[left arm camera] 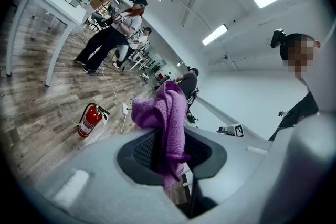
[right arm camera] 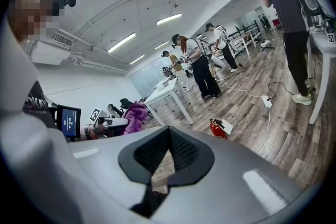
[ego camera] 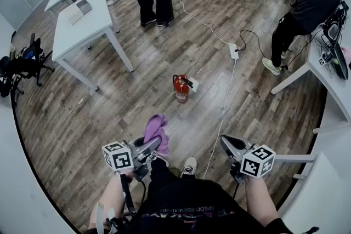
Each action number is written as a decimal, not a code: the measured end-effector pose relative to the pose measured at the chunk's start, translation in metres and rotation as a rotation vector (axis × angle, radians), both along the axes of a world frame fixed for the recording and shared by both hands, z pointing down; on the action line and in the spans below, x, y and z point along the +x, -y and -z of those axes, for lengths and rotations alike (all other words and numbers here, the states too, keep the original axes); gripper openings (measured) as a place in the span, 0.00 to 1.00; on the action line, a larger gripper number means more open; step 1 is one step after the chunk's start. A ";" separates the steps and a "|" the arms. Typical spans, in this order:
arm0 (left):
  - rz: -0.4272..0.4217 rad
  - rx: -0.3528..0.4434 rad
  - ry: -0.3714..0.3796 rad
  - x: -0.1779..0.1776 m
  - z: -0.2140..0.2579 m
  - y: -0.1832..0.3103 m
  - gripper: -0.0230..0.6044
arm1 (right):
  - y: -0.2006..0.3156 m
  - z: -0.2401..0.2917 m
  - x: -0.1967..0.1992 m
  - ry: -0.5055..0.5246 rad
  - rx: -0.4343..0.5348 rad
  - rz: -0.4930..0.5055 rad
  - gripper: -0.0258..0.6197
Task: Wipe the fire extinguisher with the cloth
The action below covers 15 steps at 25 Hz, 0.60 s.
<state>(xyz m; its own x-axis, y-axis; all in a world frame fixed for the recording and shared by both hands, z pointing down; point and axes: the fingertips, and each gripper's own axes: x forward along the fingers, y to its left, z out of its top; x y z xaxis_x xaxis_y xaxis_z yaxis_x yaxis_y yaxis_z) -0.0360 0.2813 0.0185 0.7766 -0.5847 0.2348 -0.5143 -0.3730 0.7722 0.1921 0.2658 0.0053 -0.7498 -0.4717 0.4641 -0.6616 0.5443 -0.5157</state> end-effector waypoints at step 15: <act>-0.009 -0.008 -0.012 0.006 -0.006 0.003 0.17 | 0.004 -0.003 0.003 0.047 -0.005 -0.034 0.05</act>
